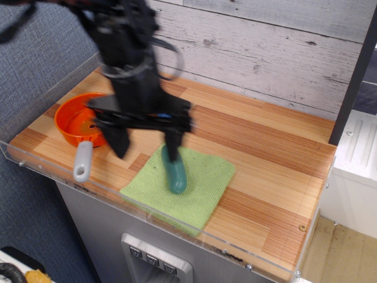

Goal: Place the pan on the far right edge of the table

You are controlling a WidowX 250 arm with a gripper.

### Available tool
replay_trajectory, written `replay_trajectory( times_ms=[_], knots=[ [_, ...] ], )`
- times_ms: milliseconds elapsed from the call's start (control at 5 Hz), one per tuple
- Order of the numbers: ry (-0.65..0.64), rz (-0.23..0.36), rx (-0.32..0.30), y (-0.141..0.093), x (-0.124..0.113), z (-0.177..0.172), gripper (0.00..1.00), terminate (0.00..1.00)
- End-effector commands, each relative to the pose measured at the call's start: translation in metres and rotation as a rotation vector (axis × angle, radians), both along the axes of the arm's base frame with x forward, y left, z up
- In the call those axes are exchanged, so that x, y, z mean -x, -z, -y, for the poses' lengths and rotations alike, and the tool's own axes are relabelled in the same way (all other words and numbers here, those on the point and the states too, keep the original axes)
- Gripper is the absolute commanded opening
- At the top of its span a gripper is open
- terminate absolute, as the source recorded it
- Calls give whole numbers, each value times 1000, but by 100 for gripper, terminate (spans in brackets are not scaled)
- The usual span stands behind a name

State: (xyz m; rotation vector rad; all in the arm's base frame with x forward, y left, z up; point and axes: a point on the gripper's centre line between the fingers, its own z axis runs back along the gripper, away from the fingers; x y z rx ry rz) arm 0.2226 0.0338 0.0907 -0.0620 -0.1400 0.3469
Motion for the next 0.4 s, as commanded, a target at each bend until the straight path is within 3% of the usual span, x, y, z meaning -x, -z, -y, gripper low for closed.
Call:
replay_trajectory(
  times_ms=[0,200],
  knots=[
    [-123,-4,-90,-7,8,-43,100,0],
    [-217,-34,-109,-1,19,-68,100,0]
  ],
)
